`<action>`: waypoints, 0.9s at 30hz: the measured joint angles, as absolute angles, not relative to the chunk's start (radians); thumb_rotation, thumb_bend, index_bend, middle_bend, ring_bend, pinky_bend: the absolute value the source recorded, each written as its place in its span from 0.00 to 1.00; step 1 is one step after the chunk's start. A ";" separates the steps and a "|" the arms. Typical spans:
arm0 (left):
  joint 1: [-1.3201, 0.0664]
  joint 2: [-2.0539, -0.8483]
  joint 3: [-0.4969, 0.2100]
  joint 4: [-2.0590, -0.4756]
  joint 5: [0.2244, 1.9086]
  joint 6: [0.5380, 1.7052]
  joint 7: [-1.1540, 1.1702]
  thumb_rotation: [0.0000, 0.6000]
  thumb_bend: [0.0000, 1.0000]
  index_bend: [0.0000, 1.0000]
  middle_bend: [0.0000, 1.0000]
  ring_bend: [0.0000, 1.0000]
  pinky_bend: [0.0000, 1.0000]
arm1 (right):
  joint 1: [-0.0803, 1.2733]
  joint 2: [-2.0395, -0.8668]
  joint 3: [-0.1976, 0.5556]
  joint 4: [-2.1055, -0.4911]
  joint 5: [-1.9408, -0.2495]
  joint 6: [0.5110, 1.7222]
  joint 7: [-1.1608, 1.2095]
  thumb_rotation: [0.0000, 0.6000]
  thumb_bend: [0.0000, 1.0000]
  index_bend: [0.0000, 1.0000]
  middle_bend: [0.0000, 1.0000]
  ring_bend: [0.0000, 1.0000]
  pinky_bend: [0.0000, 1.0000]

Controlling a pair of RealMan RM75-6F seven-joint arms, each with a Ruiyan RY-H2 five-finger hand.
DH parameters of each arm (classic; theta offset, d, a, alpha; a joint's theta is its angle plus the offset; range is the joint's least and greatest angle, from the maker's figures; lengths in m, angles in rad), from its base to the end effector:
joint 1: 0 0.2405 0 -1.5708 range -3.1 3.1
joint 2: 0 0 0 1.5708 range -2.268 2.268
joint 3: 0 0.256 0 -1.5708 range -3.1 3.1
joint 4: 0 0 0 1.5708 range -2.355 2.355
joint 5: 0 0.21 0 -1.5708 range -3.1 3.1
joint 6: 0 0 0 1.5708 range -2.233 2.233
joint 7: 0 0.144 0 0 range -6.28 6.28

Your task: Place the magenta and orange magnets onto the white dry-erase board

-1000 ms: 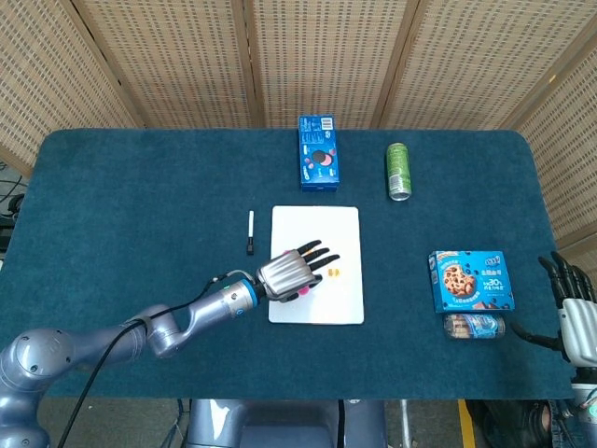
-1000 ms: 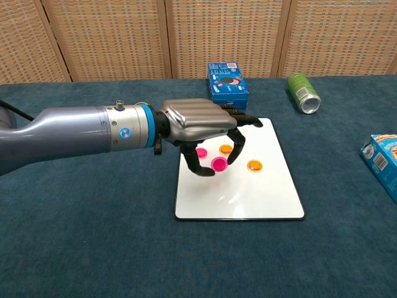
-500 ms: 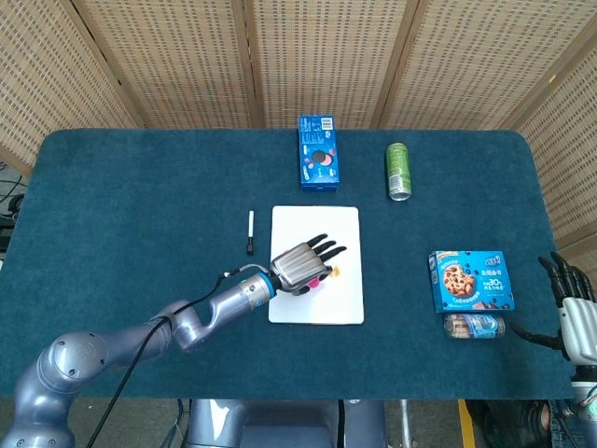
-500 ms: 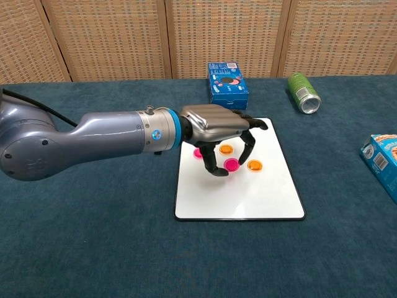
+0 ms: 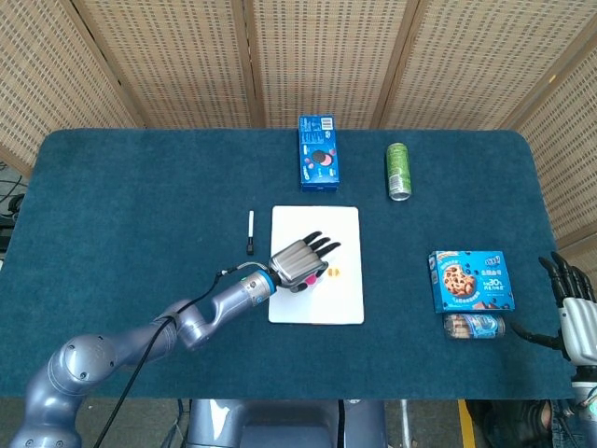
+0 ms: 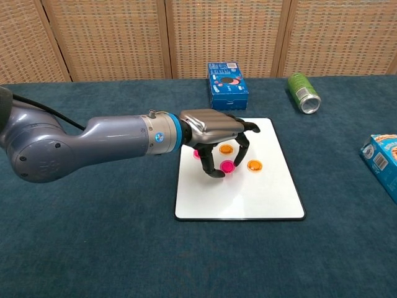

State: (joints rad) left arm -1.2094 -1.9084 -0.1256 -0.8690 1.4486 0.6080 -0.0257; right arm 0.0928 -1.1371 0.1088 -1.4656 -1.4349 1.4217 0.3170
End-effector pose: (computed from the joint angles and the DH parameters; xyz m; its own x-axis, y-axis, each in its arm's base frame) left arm -0.0271 0.3873 -0.1359 0.7113 0.2114 0.6703 0.5322 -0.7849 -0.3172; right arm -0.3438 -0.1977 0.1745 0.2011 0.0269 0.9792 -0.9781 0.0606 0.1992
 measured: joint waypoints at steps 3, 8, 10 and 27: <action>-1.211 -1.911 -0.126 -0.858 1.445 0.603 -0.026 1.00 0.33 0.53 0.00 0.00 0.00 | 0.093 -1.138 0.109 -1.465 -1.433 1.420 0.316 1.00 0.00 0.00 0.00 0.00 0.01; -1.209 -1.917 -0.127 -0.841 1.436 0.598 -0.038 1.00 0.33 0.53 0.00 0.00 0.00 | 0.094 -1.140 0.109 -1.463 -1.432 1.418 0.314 1.00 0.00 0.00 0.00 0.00 0.01; -1.209 -1.920 -0.128 -0.840 1.434 0.597 -0.048 1.00 0.33 0.53 0.00 0.00 0.00 | 0.095 -1.140 0.109 -1.463 -1.432 1.416 0.313 1.00 0.00 0.00 0.00 0.00 0.01; -1.208 -1.931 -0.127 -0.818 1.427 0.595 -0.047 1.00 0.34 0.52 0.00 0.00 0.00 | 0.094 -1.139 0.109 -1.464 -1.433 1.418 0.317 1.00 0.00 0.00 0.00 0.00 0.01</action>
State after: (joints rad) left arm -1.2084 -1.9310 -0.1272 -0.8176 1.4273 0.5946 -0.0472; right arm 0.0937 -1.1388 0.1091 -1.4635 -1.4329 1.4185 0.3174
